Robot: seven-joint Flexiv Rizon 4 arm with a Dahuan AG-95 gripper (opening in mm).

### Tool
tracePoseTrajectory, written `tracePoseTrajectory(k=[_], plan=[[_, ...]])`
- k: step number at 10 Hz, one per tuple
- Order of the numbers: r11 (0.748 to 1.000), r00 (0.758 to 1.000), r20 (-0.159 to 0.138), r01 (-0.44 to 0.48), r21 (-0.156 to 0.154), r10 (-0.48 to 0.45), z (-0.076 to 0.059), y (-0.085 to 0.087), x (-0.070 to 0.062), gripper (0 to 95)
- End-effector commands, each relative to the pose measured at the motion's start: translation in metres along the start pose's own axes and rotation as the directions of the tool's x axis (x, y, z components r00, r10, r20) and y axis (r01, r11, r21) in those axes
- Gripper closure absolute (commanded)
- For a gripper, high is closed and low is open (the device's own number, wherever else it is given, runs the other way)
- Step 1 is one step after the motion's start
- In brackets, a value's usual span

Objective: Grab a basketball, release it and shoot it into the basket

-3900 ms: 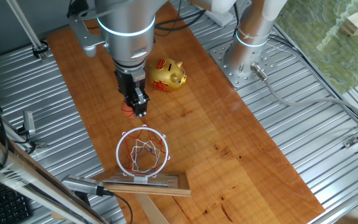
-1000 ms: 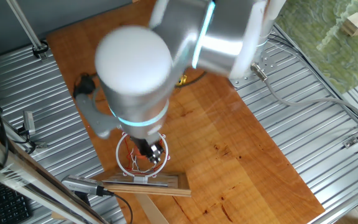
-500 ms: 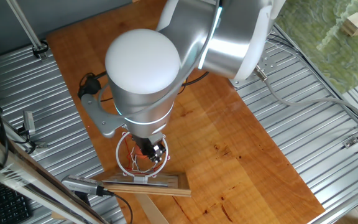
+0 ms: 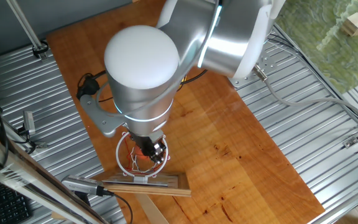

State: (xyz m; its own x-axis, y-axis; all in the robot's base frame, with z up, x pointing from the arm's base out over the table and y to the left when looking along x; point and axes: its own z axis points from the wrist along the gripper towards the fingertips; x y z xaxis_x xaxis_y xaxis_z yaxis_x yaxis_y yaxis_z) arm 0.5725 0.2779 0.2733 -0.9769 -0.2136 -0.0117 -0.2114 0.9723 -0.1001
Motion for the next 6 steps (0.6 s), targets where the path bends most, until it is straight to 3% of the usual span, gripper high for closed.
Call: tracePoseTrajectory(k=[1, 6], plan=[[1.000, 1.000, 0.003, 0.001, 0.001, -0.001, 0.0000, 0.0007, -0.0010, 19.0], [1.000, 1.000, 0.008, 0.000, 0.000, 0.000, -0.0002, 0.0007, -0.0011, 19.0]])
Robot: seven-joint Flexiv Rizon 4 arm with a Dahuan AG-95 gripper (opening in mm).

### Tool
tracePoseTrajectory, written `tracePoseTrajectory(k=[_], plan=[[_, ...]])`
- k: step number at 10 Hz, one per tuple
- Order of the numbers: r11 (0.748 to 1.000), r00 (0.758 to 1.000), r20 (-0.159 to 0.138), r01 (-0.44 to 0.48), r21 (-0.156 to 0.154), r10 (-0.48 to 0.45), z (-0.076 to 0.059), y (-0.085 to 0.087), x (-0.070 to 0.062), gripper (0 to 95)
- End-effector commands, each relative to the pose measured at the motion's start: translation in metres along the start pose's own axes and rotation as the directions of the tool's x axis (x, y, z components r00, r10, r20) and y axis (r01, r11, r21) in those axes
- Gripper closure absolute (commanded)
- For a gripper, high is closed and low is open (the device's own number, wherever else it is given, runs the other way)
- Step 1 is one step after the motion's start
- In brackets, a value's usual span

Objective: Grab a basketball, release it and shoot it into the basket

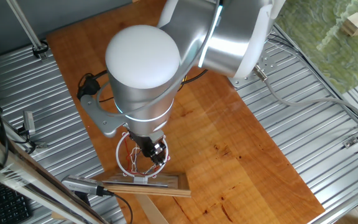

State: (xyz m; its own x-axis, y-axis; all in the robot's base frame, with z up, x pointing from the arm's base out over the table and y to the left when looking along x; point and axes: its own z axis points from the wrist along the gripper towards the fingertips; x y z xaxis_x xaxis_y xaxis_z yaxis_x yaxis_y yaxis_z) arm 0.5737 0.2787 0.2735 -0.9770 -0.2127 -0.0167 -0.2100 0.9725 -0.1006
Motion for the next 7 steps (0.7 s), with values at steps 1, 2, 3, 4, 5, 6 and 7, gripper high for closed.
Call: tracePoseTrajectory(k=[1, 2, 3, 4, 5, 6, 7], plan=[[1.000, 1.000, 0.003, 0.002, 0.000, -0.002, 0.0000, 0.0002, 0.0002, 19.0], [1.000, 1.000, 0.004, 0.001, 0.000, -0.001, 0.0000, 0.0002, 0.0002, 19.0], [1.000, 1.000, 0.007, 0.002, -0.002, -0.002, -0.0001, 0.0002, 0.0001, 19.0], [1.000, 1.000, 0.009, 0.003, -0.004, -0.003, -0.0003, 0.0003, -0.0001, 19.0], [1.000, 1.000, 0.011, 0.002, -0.006, -0.002, -0.0008, 0.0004, -0.0002, 19.0], [1.000, 1.000, 0.012, 0.002, -0.008, -0.002, -0.0014, 0.0005, -0.0002, 19.0], [1.000, 1.000, 0.016, 0.001, -0.011, -0.001, -0.0022, 0.0007, -0.0003, 19.0]])
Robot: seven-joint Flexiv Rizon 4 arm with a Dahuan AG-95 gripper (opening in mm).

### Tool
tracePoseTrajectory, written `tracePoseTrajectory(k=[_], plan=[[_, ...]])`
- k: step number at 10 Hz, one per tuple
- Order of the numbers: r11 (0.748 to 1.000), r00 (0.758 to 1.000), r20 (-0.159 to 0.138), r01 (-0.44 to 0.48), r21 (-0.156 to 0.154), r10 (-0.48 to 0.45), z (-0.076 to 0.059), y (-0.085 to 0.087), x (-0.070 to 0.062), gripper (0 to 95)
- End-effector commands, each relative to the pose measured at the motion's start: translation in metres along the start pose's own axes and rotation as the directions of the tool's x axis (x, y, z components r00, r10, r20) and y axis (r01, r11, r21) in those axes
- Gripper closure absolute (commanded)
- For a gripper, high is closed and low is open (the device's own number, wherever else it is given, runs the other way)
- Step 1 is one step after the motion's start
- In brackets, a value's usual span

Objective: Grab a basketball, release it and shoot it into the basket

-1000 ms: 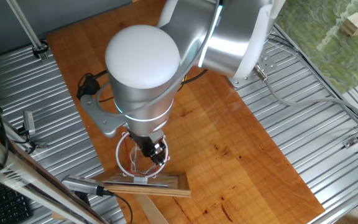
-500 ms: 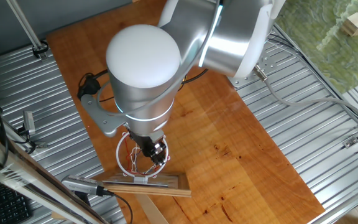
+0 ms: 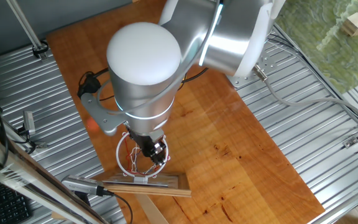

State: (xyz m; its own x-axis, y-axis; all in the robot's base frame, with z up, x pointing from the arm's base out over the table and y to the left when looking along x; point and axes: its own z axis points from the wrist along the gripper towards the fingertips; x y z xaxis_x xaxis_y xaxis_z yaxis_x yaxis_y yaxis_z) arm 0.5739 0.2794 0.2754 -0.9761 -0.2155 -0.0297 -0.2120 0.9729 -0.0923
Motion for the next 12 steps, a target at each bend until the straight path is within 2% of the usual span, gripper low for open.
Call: tracePoseTrajectory(k=[1, 2, 4, 5, 6, 7, 8, 9, 12], plan=[[1.000, 1.000, 0.004, -0.001, -0.004, 0.001, -0.001, 0.000, 0.000, 19.0], [1.000, 1.000, 0.010, -0.003, -0.012, 0.003, -0.003, 0.000, 0.000, 19.0], [0.998, 0.999, 0.031, -0.018, -0.061, 0.020, -0.013, -0.006, 0.003, 19.0], [0.995, 0.999, 0.045, -0.025, -0.098, 0.029, -0.020, -0.016, 0.007, 19.0], [0.990, 0.998, 0.056, -0.034, -0.139, 0.043, -0.028, -0.034, 0.014, 19.0], [0.987, 0.997, 0.060, -0.042, -0.157, 0.052, -0.033, -0.046, 0.020, 19.0], [0.985, 0.996, 0.064, -0.042, -0.167, 0.054, -0.040, -0.066, 0.031, 19.0], [0.985, 0.997, 0.063, -0.033, -0.167, 0.044, -0.042, -0.076, 0.037, 19.0], [0.987, 0.998, 0.047, -0.033, -0.159, 0.041, -0.040, -0.085, 0.045, 19.0]])
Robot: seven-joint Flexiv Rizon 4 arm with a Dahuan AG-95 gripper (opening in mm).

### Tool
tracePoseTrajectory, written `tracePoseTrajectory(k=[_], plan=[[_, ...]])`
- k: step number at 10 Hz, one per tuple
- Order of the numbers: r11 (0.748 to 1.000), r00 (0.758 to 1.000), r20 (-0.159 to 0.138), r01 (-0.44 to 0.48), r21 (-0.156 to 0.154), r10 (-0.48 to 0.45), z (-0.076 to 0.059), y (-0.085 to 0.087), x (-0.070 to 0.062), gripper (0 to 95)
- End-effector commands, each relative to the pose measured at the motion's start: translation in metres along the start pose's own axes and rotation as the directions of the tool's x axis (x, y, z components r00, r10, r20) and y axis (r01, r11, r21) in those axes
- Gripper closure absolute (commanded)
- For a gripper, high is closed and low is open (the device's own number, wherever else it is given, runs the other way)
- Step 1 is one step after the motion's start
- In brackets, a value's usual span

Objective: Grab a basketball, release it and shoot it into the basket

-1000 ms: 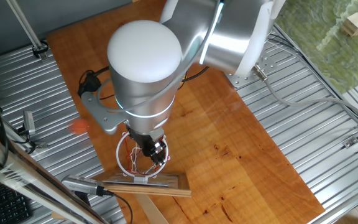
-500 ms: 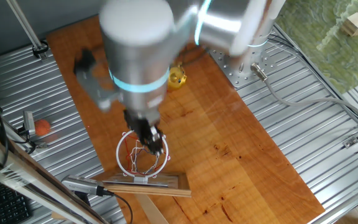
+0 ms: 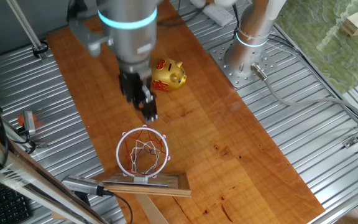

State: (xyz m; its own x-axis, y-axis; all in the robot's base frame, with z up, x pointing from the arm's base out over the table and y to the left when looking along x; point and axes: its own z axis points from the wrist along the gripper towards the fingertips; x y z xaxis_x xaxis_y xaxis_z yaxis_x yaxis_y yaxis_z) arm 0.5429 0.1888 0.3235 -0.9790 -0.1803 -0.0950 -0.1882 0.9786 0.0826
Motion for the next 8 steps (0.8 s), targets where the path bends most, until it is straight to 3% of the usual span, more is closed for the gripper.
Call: tracePoseTrajectory(k=[1, 8], plan=[[1.000, 1.000, -0.015, 0.004, 0.020, -0.004, 0.0060, -0.0012, -0.0026, 19.0], [1.000, 1.000, -0.012, 0.018, 0.010, -0.018, 0.0108, -0.0033, -0.0039, 19.0]])
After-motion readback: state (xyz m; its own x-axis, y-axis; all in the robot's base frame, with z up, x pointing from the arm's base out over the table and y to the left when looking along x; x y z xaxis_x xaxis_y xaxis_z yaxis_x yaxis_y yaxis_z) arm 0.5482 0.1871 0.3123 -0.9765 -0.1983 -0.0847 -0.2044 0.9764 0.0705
